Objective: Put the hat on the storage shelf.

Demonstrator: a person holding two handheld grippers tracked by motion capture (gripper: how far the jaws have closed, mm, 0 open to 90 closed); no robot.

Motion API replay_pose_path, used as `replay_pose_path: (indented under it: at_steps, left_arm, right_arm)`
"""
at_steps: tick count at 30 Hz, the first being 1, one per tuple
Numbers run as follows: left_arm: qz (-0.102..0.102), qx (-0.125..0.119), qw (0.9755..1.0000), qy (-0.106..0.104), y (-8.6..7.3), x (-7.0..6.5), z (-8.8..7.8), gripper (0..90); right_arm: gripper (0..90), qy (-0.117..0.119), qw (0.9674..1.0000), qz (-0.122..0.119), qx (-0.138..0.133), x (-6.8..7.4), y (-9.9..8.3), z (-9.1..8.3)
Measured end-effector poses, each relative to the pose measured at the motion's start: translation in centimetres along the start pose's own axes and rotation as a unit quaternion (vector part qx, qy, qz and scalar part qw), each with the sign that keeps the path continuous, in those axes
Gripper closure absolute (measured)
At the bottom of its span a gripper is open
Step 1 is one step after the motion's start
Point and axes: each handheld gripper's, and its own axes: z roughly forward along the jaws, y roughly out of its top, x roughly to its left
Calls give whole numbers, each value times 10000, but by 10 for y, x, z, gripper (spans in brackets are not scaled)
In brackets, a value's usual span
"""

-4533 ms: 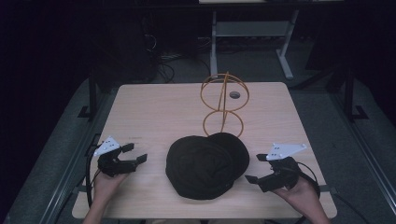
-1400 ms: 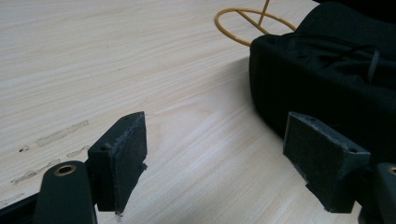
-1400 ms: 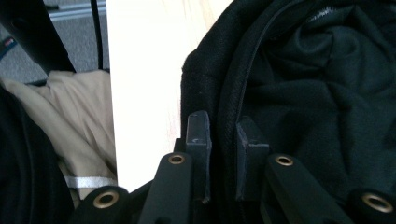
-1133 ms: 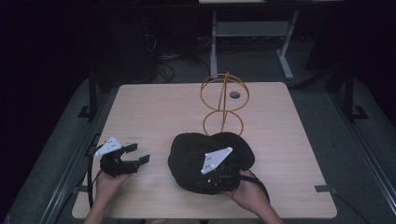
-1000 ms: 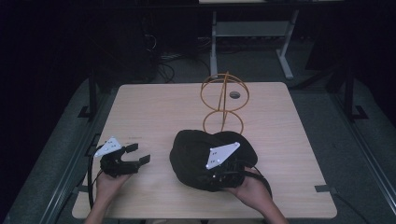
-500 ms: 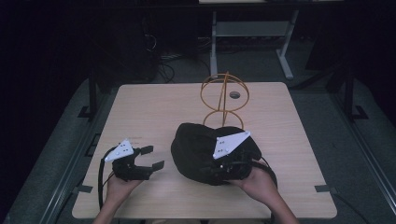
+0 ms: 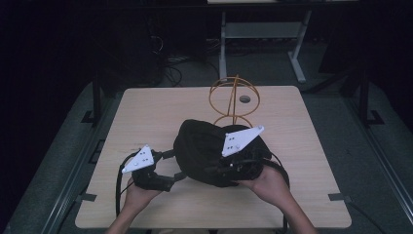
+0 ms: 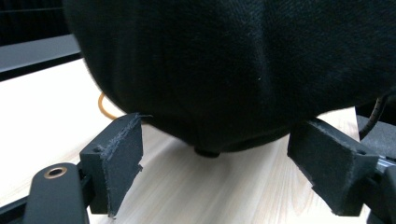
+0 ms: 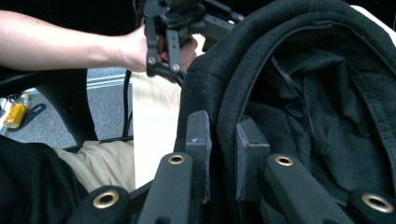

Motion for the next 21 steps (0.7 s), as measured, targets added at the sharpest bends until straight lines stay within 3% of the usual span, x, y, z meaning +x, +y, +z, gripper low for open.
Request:
replay_pose_path:
  at_steps: [4,7,9,11,12,13,14,21]
  left_arm:
    - [25,10,10000,1,3,-3,8,182]
    - [5,-162,9998,100,4,-4,13,224]
    - [-52,-259,9996,93,6,-3,15,294]
    - [-35,-352,9993,76,7,-3,16,431]
    - [-16,-405,9992,45,8,-3,17,549]
    - [4,-421,9991,38,9,-4,18,549]
    - [34,-476,9989,38,10,-5,17,657]
    - [52,-559,9983,-145,19,-3,11,830]
  right_arm:
    - [784,97,9999,-29,-49,0,7,0]
    - [784,141,9999,-23,-42,0,10,1]
    - [785,179,9998,-38,-81,-1,11,2]
    - [785,189,9998,-23,-85,-1,12,2]
    - [787,234,9996,-12,-141,-2,13,1]
    - [787,234,9996,-12,-141,-2,13,1]
    - [787,264,9995,6,-181,-3,13,-1]
    - [783,348,9983,182,-424,-7,9,-10]
